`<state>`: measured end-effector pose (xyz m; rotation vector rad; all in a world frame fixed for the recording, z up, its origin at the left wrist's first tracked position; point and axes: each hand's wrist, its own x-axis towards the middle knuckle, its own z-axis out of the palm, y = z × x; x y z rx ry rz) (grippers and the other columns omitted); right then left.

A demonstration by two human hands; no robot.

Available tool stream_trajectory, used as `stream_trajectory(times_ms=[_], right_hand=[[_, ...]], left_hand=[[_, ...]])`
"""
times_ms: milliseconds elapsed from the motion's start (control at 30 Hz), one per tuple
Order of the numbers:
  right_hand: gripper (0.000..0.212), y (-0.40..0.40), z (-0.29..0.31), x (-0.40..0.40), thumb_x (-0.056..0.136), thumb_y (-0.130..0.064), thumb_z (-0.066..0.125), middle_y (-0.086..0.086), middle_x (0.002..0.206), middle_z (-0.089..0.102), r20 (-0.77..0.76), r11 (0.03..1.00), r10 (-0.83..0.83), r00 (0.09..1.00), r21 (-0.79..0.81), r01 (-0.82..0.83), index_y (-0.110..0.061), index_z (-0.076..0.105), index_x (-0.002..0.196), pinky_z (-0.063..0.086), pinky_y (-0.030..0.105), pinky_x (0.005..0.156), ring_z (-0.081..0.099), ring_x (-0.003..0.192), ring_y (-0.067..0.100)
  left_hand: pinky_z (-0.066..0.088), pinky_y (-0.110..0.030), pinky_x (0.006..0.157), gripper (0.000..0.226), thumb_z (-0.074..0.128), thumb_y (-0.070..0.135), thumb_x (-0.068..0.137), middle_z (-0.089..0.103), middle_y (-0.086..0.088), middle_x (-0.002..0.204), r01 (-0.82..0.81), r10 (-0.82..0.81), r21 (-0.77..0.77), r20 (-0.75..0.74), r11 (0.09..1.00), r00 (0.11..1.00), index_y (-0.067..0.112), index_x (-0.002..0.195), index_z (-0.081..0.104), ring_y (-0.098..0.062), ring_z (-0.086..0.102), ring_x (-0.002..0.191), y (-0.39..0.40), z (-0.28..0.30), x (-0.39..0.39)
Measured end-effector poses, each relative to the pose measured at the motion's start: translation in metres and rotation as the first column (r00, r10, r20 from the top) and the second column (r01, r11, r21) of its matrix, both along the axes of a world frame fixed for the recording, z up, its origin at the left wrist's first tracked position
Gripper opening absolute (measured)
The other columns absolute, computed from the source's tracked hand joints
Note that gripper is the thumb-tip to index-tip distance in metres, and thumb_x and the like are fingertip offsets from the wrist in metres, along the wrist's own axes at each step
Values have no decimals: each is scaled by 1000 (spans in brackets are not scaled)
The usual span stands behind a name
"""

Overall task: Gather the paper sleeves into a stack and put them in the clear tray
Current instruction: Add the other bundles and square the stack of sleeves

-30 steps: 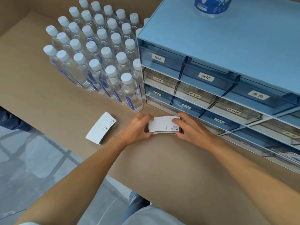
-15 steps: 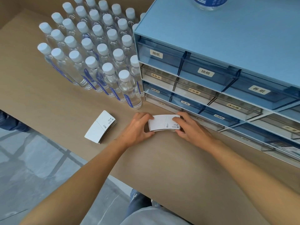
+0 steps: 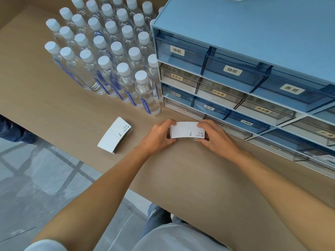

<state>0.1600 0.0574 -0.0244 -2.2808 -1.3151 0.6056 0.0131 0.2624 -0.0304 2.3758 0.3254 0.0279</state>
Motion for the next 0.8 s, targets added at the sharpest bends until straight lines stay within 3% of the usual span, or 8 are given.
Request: stream_trajectory(times_ms=[100,367,533,633,800], right_hand=[[53,1,2,-2,89,-21,70,4,142,42,-14,999,-16,1000,-31,16,-17,43,134,45,27,93,44,120,17],[54,6,-2,-8,88,-21,71,9,138,45,-4,996,-52,999,-68,52,-23,37,129,52,33,85,47,106,16],[52,6,0,-8,89,-25,70,8,135,47,63,995,-45,997,-86,51,-21,39,130,48,32,82,46,106,18],[51,6,0,-10,89,-26,69,9,133,49,132,996,-33,991,-83,44,-19,41,131,48,33,83,47,112,23],[57,4,-2,-11,86,-26,73,9,135,50,131,995,-25,991,-90,37,-18,43,133,46,35,92,46,117,25]], left_hand=[[55,-29,74,56,81,15,77,58,-2,102,12,-14,-33,-59,999,998,12,123,48,-23,62,81,4,2,4],[42,-28,71,58,78,15,78,50,2,107,17,-26,-50,-174,999,984,19,121,40,-23,53,83,3,5,13],[36,-26,74,57,77,13,76,53,-9,121,35,-34,0,-153,999,988,15,122,42,-20,46,91,3,2,16],[33,-26,78,56,76,14,76,54,-10,121,19,-19,0,-119,1000,993,14,121,44,-21,42,102,2,-1,14],[29,-22,75,56,77,15,75,53,-7,114,19,-18,15,-52,1000,998,13,121,45,-17,37,101,4,-4,10]])
